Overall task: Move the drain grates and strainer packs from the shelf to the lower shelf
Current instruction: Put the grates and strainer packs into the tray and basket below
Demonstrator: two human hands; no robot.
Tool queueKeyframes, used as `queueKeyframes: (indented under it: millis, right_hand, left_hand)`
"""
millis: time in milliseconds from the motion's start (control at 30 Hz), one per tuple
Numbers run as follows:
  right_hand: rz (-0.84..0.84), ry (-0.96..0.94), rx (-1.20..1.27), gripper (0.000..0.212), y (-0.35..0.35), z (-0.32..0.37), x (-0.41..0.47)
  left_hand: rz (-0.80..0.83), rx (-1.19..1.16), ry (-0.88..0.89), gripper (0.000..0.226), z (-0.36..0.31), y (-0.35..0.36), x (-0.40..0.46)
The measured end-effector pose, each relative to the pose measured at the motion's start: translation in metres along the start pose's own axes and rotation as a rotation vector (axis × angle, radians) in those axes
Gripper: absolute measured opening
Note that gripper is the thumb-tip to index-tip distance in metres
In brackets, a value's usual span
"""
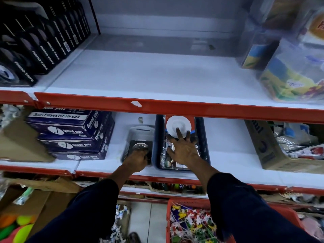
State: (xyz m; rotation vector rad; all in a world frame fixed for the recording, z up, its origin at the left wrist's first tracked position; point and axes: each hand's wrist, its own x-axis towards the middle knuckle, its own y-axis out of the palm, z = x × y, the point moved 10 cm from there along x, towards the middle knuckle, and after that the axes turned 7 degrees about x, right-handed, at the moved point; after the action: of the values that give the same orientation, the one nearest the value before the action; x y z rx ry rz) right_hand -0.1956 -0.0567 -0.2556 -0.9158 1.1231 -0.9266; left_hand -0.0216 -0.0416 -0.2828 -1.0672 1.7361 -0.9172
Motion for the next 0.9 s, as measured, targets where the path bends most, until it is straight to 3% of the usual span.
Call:
queueKeyframes:
  millis: [200,300,367,467,900]
  right_hand:
    - [0.072,0.076,0.127,0.064,0.007,0.001,-0.012]
    - [-0.006,0.070,0.121,0.060,-0.006,0.006,-0.023]
    - [-0.082,0.012,0.109,0.049,-0.014,0.013,-0.037]
    - [-0.015,-0.014,0.106,0.026,0.003,0.020,-0.059]
    - [0.090,-0.014,0.063,0.029,0.018,0.033,-0.093]
  left_hand:
    - [-0.012,-0.023,0.040,0.031,0.000,0.001,-0.007]
    - [-0.042,-0.035,0.050,0.033,-0.001,-0.009,-0.017]
    - [-0.060,0.002,0.043,0.033,0.000,-0.011,-0.025]
    - [-0.064,0.051,0.043,0.034,0.000,-0.008,-0.038]
    - [0.013,0.110,0.074,0.034,-0.011,0.000,-0.072]
